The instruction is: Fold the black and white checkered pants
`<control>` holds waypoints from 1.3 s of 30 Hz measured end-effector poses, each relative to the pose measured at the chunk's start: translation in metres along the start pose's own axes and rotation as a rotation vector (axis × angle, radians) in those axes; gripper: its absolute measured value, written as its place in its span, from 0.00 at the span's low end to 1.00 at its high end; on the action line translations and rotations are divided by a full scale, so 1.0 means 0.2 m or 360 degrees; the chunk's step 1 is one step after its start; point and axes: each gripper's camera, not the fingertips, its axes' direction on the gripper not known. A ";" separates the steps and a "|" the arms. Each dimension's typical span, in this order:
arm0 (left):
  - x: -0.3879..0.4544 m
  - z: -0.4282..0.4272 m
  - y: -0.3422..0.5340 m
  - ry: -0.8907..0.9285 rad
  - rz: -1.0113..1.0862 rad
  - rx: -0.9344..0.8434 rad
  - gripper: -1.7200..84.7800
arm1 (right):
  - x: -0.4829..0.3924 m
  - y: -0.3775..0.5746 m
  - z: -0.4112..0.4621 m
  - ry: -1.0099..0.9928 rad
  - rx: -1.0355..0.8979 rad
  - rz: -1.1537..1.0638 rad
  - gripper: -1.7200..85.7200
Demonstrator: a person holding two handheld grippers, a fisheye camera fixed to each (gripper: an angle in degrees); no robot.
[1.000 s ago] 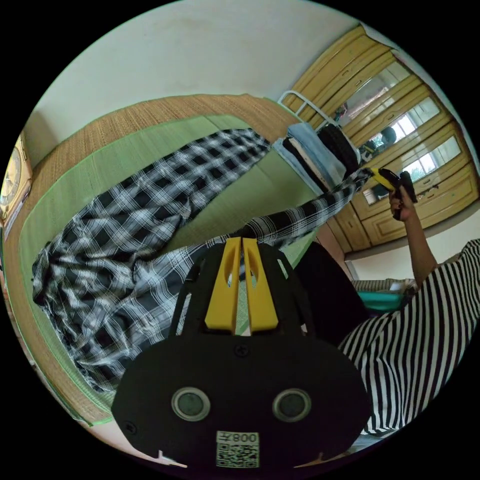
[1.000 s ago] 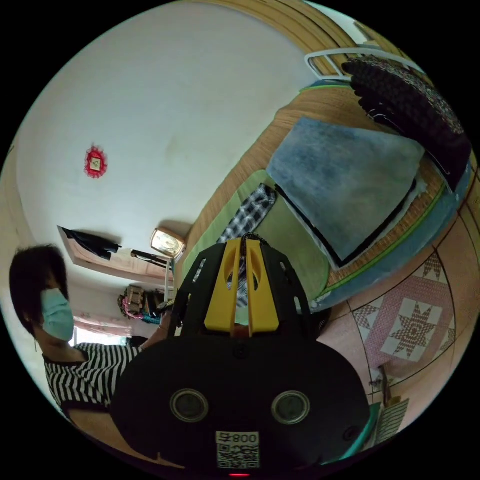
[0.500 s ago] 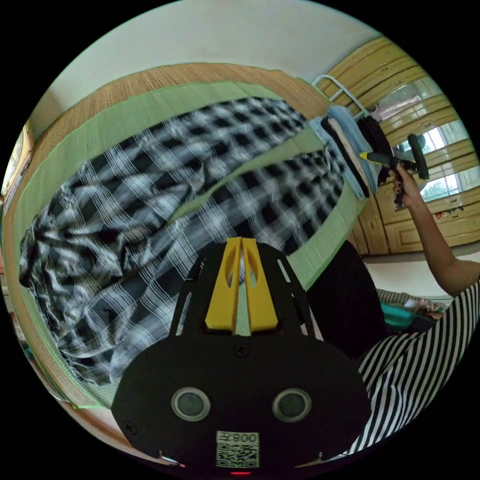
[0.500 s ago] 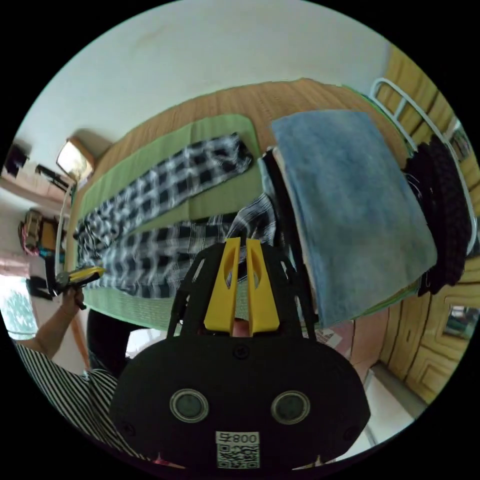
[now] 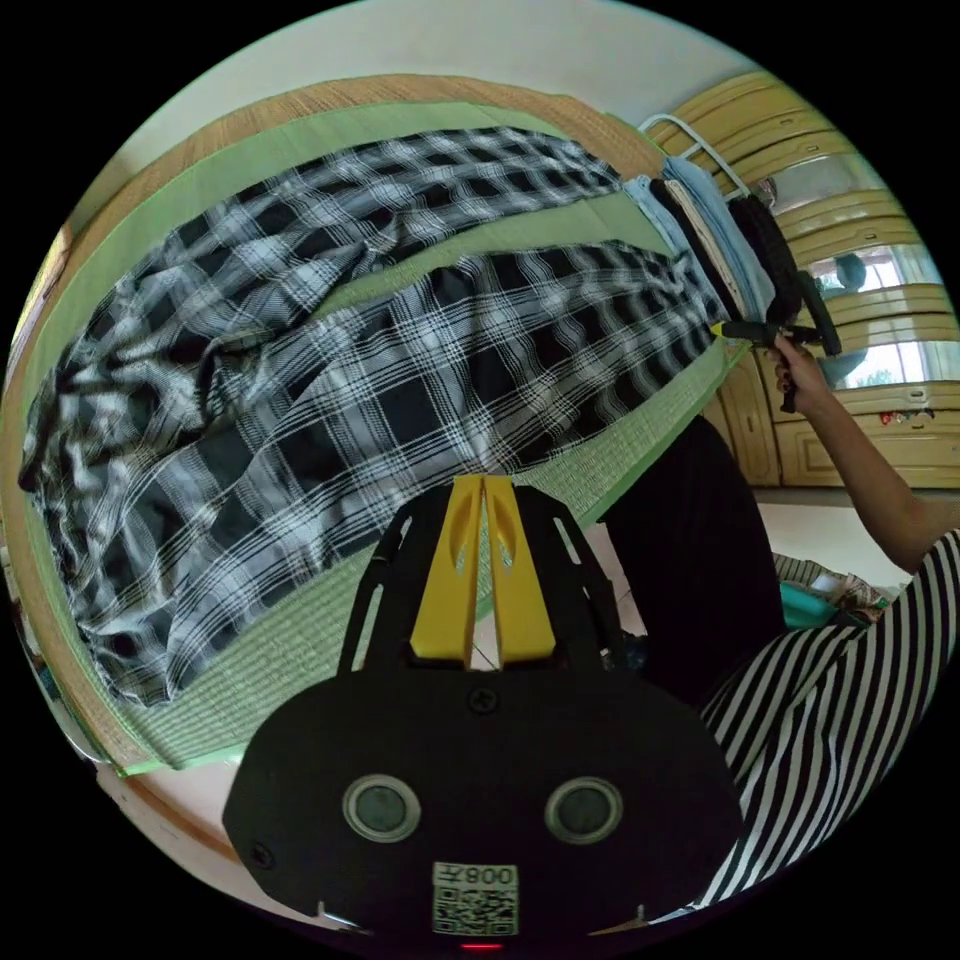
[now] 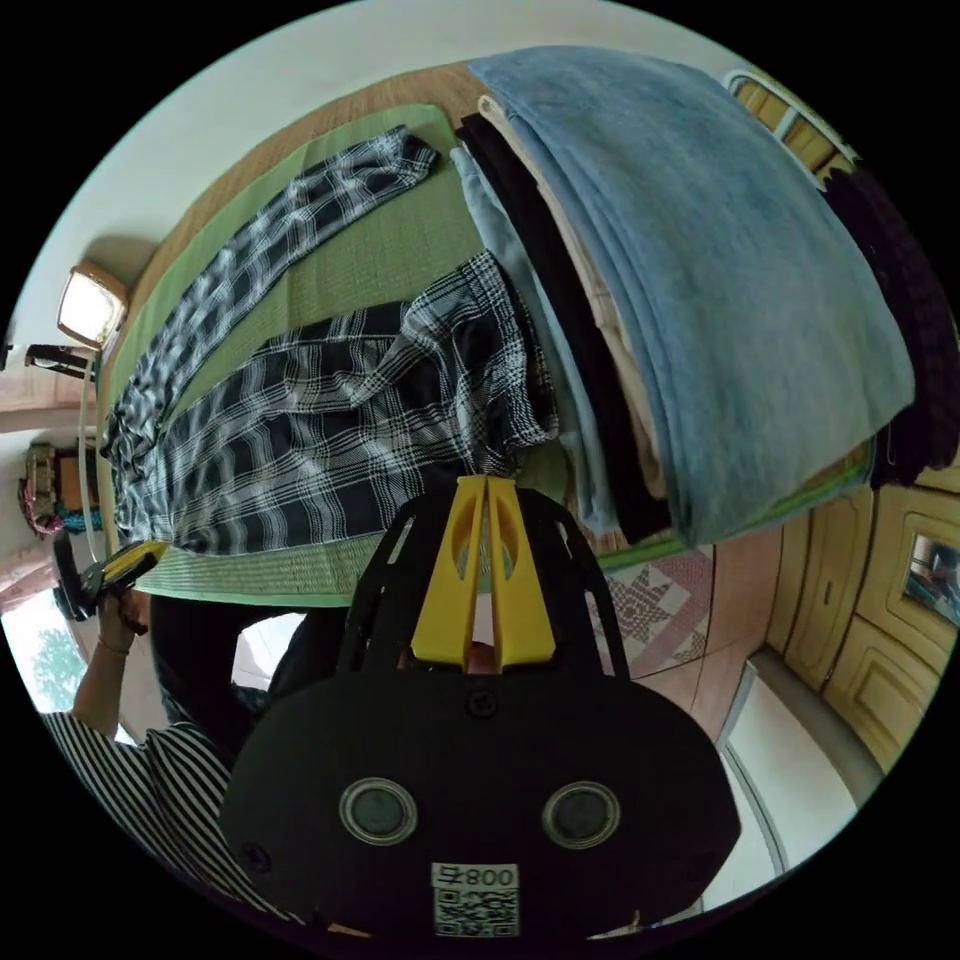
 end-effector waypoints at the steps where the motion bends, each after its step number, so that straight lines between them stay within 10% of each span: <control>1: -0.07 -0.06 0.07 -0.0028 -0.0057 0.0049 0.02 | -0.03 -0.01 -0.01 -0.0005 0.0024 0.0001 0.02; 11: -0.79 -0.19 0.59 -0.0357 -0.0775 0.0051 0.02 | -1.52 -0.13 0.09 -0.0511 -0.0017 -0.0950 0.02; 15: -0.97 -0.18 0.75 -0.0350 -0.0740 -0.0008 0.02 | -2.09 -0.11 0.32 -0.0230 -0.0258 -0.1302 0.02; 39: -1.62 -0.18 1.20 -0.0189 -0.0420 0.0254 0.02 | -3.45 -0.87 0.28 -0.0200 -0.0076 -0.1245 0.02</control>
